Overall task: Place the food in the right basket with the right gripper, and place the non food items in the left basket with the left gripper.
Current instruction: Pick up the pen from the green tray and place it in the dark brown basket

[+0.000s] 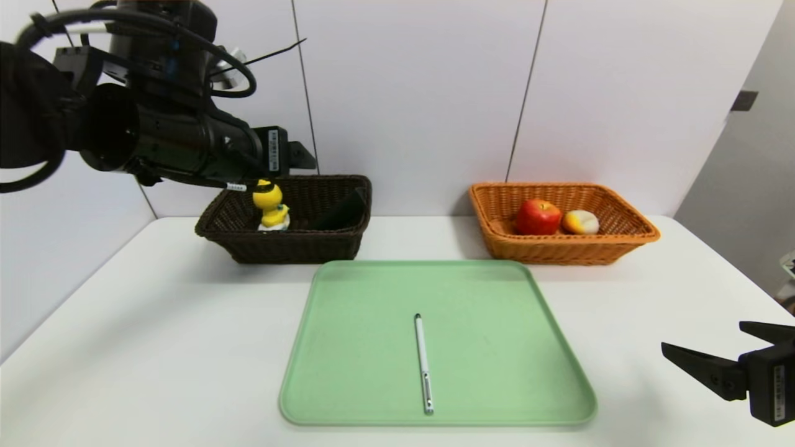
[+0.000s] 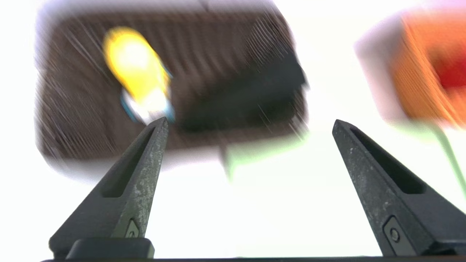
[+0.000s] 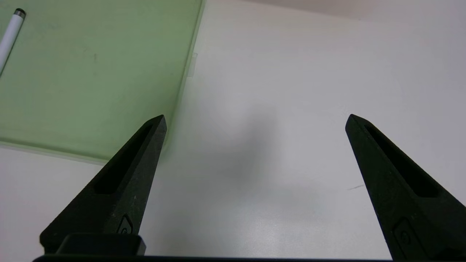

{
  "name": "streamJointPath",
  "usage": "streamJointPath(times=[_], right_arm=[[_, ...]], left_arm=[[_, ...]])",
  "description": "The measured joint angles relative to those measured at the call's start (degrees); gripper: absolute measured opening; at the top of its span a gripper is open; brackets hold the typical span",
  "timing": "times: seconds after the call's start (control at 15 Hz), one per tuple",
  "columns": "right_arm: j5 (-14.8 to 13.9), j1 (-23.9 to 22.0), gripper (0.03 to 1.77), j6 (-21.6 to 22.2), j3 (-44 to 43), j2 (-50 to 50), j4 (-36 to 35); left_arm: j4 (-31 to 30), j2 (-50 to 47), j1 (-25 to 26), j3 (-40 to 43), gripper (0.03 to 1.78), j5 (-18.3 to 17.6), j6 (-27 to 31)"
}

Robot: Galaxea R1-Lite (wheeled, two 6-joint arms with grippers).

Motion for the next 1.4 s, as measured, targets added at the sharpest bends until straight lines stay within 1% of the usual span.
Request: streamJointPath(times=[0.13, 0.2, 0.27, 0.4, 0.53, 0.73, 0.87, 1.27, 1.4], right_arm=[[0.02, 0.07, 1.7, 0.04, 0.1, 0.02, -0.02], [0.02, 0.11, 1.7, 0.09, 0.11, 0.0, -0.02], [-0.05, 0.11, 1.7, 0.15, 0.29, -0.02, -0.05], [-0.15, 0.05, 1.7, 0.22, 0.79, -0.17, -0.02], [-0.33, -0.04, 1.7, 0.28, 0.99, -0.26, 0.02], [-0.35, -0.06, 1.7, 0.37, 1.04, -0.26, 0.06], [-0.22, -0.09, 1.7, 1.71, 1.23, -0.26, 0.04], [-0.09, -0.06, 1.7, 5.33, 3.94, -0.28, 0.0], [-0.09, -0.06, 1.7, 5.68, 4.13, -0.61, -0.02]], left_arm=[[10.89, -2.24, -7.61, -1.84, 1.63, 4.38, -8.29], [16.98, -2.46, -11.47, -3.63, 1.64, 5.68, -13.45], [22.36, -1.85, -14.71, -5.73, 1.64, 6.17, -18.25], [29.42, 0.66, -18.96, -9.73, 1.66, 6.5, -24.53], [33.02, 4.38, -22.08, -14.1, 1.67, 6.7, -28.2], [35.97, 10.31, -24.55, -20.39, 1.67, 6.78, -29.96], [36.46, 14.53, -26.1, -22.67, 1.68, 6.89, -30.26], [34.32, 23.06, -28.15, -23.54, 1.69, 7.0, -29.71], [34.06, 24.67, -28.2, -23.56, 1.69, 7.02, -27.61]])
